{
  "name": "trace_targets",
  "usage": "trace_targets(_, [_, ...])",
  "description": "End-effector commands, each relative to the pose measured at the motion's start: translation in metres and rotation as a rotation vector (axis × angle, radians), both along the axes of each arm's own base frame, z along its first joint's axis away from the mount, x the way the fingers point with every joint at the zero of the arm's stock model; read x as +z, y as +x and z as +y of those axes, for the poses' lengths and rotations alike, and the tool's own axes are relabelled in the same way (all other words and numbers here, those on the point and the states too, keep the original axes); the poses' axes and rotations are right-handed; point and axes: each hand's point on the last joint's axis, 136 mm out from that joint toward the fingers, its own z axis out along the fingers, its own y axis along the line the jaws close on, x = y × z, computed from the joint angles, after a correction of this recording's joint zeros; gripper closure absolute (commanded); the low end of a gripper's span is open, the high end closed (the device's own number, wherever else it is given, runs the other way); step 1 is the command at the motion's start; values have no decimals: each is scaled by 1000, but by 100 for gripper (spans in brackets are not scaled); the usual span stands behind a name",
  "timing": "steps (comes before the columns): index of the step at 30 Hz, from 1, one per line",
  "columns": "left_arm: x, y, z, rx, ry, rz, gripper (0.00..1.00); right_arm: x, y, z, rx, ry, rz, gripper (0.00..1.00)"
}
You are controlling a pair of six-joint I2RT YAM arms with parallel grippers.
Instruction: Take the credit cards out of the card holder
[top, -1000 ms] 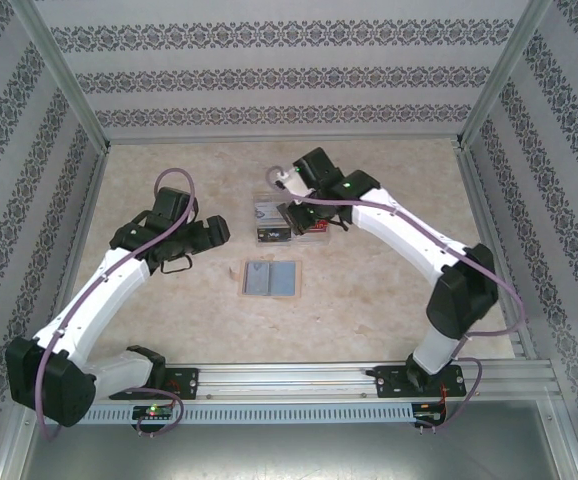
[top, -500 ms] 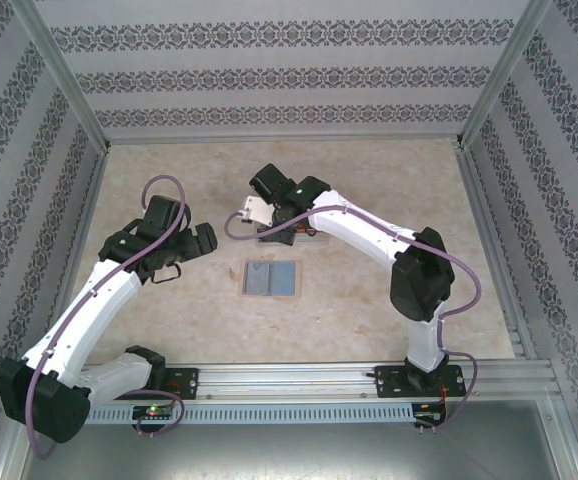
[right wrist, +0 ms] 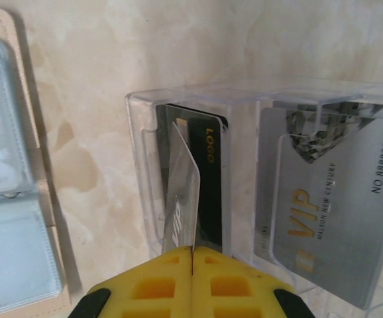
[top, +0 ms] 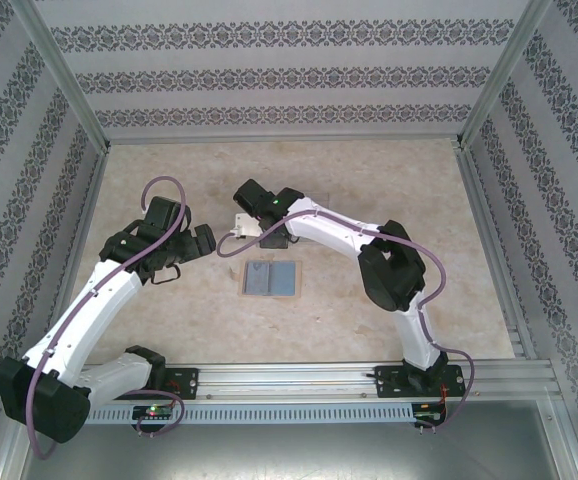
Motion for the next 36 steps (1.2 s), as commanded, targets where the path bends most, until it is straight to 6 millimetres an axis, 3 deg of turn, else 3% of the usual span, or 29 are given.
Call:
trace_targets(1, [-8, -6, 11, 29, 32, 37, 0, 4, 8, 9, 25, -16, -50, 100])
trace_targets(13, [-12, -3, 11, 33, 21, 42, 0, 15, -12, 10, 66, -42, -34, 100])
trace_targets(36, [-14, -4, 12, 39, 12, 52, 0, -23, 2, 4, -23, -14, 42, 99])
